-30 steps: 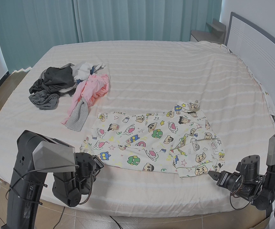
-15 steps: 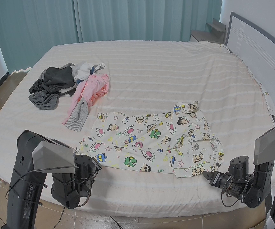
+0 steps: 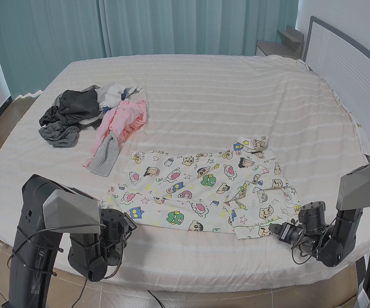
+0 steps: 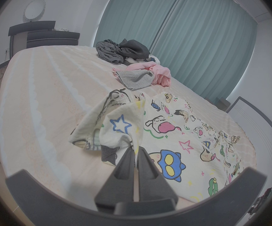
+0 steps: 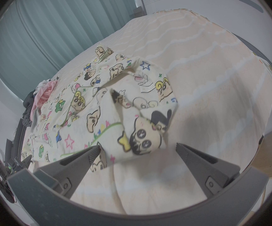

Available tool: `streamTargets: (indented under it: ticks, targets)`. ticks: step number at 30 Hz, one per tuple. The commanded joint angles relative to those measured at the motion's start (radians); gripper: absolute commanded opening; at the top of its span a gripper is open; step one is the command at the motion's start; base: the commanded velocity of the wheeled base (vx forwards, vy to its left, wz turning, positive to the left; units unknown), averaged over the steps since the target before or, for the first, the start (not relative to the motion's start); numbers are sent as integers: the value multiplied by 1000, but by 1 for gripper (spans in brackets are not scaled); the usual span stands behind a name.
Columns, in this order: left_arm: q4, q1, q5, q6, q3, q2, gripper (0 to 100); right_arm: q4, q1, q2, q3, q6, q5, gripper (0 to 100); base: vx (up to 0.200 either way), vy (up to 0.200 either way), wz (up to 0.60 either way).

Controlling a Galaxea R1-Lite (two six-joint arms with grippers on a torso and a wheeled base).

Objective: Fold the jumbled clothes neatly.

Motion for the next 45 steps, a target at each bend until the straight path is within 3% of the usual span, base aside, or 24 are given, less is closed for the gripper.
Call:
streamTargets:
  ticks: [1, 26, 27, 45]
  targets:
    - [-17, 0, 0, -1, 0, -3, 0, 41, -36, -5, -62, 2, 1, 100, 0, 0, 0]
    - [-17, 2, -4, -1, 0, 2, 0, 161, -28, 27, -196, -1, 3, 100, 0, 0, 0]
    - [-17, 2, -4, 0, 0, 2, 0, 165, -28, 27, -197, 0, 1, 0, 0, 0, 0]
    - [-17, 0, -8, 62, 80, -36, 0, 165, 3, -41, -138, -3, 4, 0, 0, 0, 0]
